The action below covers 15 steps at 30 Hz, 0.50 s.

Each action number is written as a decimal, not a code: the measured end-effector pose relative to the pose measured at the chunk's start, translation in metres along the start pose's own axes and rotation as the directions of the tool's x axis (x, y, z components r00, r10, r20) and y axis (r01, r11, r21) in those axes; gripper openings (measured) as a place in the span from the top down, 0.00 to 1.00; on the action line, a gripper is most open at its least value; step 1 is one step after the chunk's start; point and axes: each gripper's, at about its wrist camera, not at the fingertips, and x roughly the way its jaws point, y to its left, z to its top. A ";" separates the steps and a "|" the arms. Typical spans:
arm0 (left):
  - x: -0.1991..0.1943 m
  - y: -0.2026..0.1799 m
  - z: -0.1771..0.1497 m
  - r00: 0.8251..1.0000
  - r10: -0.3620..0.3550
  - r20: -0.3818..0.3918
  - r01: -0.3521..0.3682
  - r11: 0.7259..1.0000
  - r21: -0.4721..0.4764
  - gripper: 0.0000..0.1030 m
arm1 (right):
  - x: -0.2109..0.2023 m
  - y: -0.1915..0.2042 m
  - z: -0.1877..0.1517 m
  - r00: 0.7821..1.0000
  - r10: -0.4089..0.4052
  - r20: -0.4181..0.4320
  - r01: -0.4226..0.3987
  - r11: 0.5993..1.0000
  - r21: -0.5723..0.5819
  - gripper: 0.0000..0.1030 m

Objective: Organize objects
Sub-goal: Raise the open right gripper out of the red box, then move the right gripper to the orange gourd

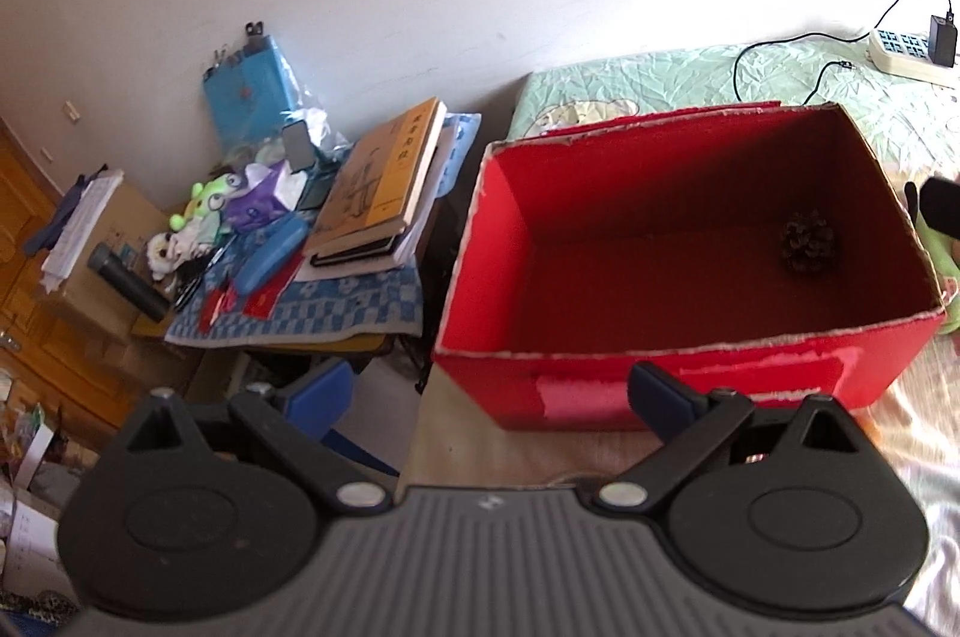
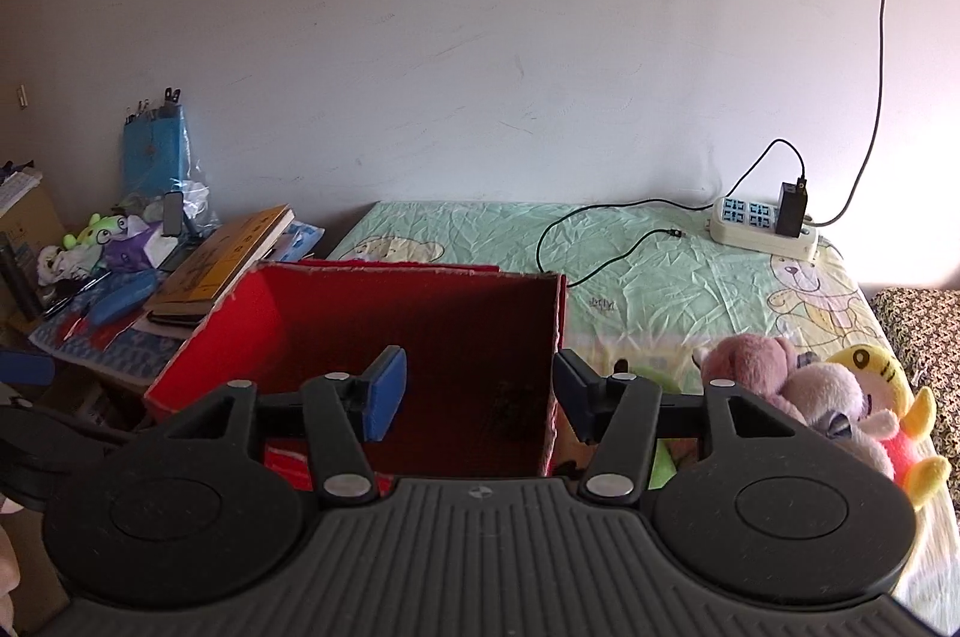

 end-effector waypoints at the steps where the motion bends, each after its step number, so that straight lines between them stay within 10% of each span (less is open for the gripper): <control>1: -0.003 0.000 -0.002 1.000 0.004 0.001 -0.004 1.000 -0.003 0.04 | -0.002 -0.001 -0.002 1.000 0.005 -0.002 -0.005 1.000 -0.002 0.45; 15: -0.022 -0.003 -0.024 1.000 0.018 -0.017 -0.018 1.000 -0.024 0.04 | -0.009 -0.016 -0.037 0.991 0.081 -0.109 -0.077 0.996 0.044 0.44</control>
